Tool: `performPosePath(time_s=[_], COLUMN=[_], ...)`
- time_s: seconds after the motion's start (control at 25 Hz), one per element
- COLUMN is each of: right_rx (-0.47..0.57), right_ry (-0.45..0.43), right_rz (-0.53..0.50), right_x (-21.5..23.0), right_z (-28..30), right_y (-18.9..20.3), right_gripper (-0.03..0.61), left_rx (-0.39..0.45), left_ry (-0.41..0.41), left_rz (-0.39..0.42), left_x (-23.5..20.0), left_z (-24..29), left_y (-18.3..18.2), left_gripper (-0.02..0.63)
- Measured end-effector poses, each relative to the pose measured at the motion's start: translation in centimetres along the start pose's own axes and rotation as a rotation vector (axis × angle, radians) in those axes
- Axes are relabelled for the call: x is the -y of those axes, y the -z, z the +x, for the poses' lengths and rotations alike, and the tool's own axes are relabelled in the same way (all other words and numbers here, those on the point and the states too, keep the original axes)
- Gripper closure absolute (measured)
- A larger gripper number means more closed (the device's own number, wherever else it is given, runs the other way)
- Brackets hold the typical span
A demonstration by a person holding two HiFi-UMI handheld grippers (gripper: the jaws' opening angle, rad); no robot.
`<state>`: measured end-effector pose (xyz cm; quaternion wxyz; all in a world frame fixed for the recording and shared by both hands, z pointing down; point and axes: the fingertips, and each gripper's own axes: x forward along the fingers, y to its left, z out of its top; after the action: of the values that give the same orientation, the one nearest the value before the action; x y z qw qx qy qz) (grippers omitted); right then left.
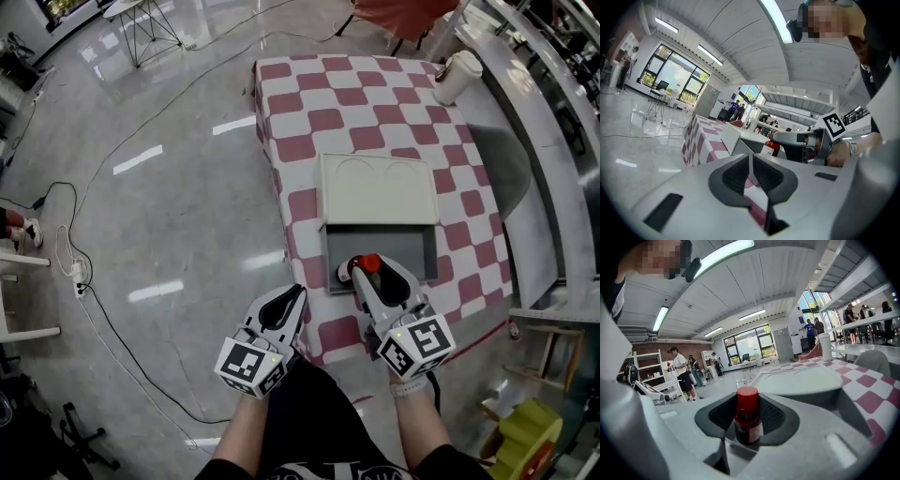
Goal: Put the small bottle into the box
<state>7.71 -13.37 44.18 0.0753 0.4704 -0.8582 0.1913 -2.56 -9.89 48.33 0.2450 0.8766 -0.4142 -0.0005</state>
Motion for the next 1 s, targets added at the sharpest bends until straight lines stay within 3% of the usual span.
performPosePath(time_s=[0.52,0.8,1.0], right_rx=[-0.032,-0.09,-0.084], right_ry=[-0.021,-0.021,-0.013], right_rz=[-0.091,-0.217,-0.208], right_x=[-1.0,-1.8,-1.7], right_z=[0.7,0.9,1.0], right_y=[1.0,2.4,2.4], right_gripper=[0.437,0.437,0.437], left_rx=[-0.004,-0.001,0.0], left_ry=[-0.018,-0.017,-0.017], left_rz=[-0.035,-0.04,-0.043], left_x=[-0.4,-0.6,-0.8], left_z=[-0.8,-1.1,-1.3], left_y=[0.7,0.9,1.2], left_gripper=[0.584,0.584,0.584])
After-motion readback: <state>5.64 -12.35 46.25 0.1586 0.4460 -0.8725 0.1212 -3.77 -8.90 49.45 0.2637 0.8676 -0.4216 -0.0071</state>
